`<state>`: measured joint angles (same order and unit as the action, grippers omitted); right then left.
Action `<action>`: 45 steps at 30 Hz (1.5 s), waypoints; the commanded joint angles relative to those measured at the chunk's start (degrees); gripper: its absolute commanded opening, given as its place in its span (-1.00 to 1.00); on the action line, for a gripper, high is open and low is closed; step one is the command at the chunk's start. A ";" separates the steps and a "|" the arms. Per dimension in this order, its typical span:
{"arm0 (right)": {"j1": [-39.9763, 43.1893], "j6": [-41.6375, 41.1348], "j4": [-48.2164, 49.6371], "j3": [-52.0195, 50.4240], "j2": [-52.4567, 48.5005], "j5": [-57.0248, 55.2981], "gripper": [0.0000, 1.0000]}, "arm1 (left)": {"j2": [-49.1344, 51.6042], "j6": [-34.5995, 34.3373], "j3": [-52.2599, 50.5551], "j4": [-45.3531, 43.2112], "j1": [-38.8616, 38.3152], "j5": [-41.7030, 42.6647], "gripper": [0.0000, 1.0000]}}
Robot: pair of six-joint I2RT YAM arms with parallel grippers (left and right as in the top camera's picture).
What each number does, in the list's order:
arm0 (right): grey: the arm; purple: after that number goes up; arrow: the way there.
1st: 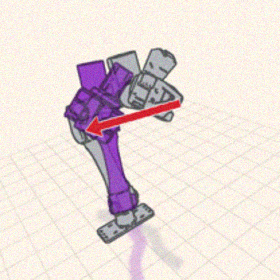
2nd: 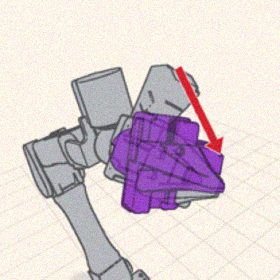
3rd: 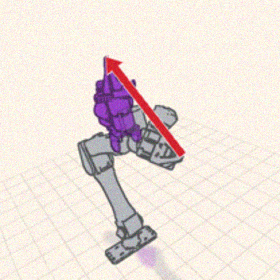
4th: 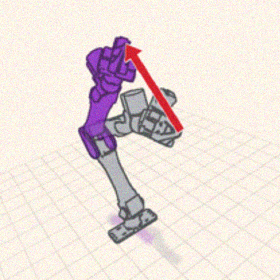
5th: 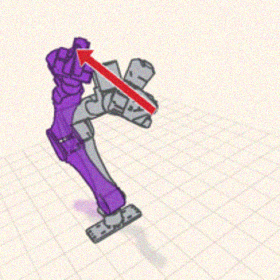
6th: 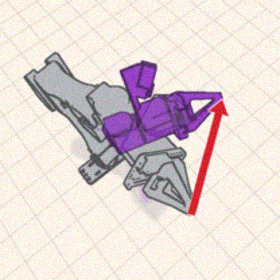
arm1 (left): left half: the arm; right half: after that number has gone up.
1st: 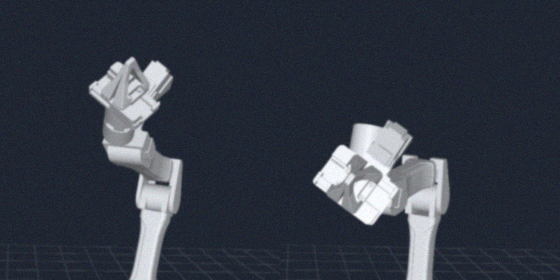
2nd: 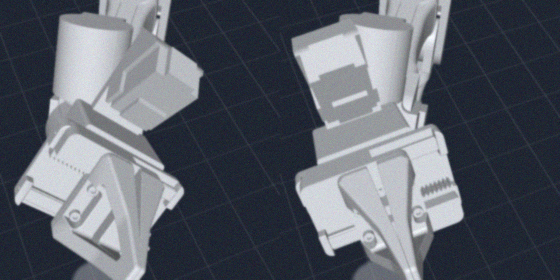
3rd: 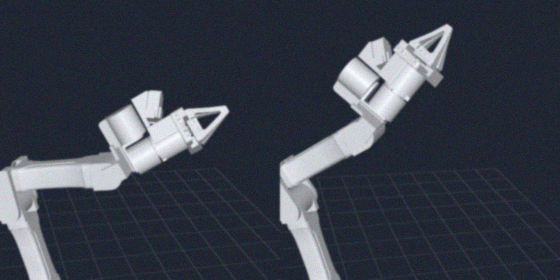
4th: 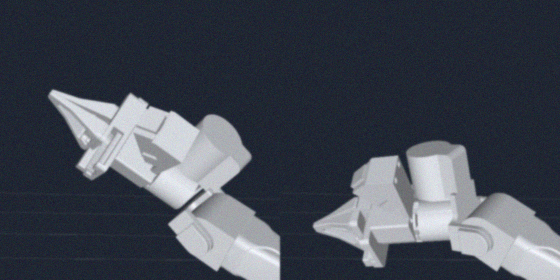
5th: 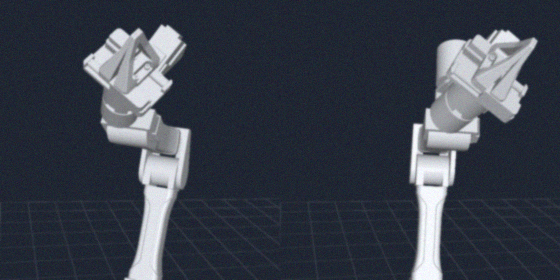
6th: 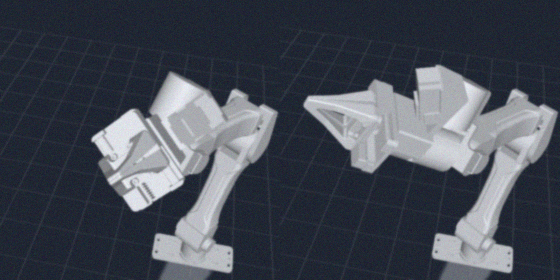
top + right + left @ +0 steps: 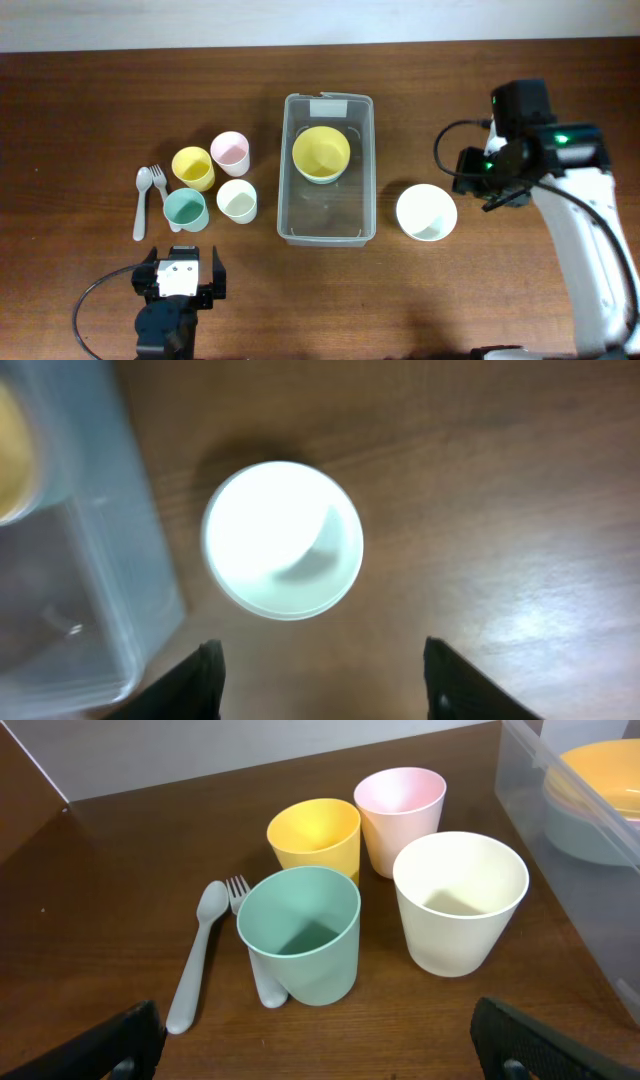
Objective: Pack container
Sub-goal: 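Move the right gripper to the white bowl and grasp its rim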
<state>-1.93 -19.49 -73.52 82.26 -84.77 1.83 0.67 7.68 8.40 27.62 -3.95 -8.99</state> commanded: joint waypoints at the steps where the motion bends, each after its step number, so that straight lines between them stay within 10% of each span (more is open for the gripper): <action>1: 5.86 -0.74 5.42 -7.32 -0.74 6.14 0.18 | -0.37 -0.48 -0.55 -0.13 0.35 0.39 1.00; 14: 11.32 0.22 21.79 -24.04 -7.96 17.59 0.14 | -0.37 -0.48 -0.55 -0.13 0.35 0.39 1.00; 36: 11.32 -6.19 35.04 -29.46 -12.04 21.00 -0.92 | -0.37 -0.48 -0.55 -0.13 0.35 0.39 1.00; 45: 11.32 -8.52 33.75 -26.25 -8.22 21.99 -0.92 | -0.37 -0.48 -0.55 -0.13 0.37 0.39 1.00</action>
<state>9.69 -25.91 -38.63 53.19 -96.12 22.63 0.67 7.68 8.38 27.62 -3.95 -8.99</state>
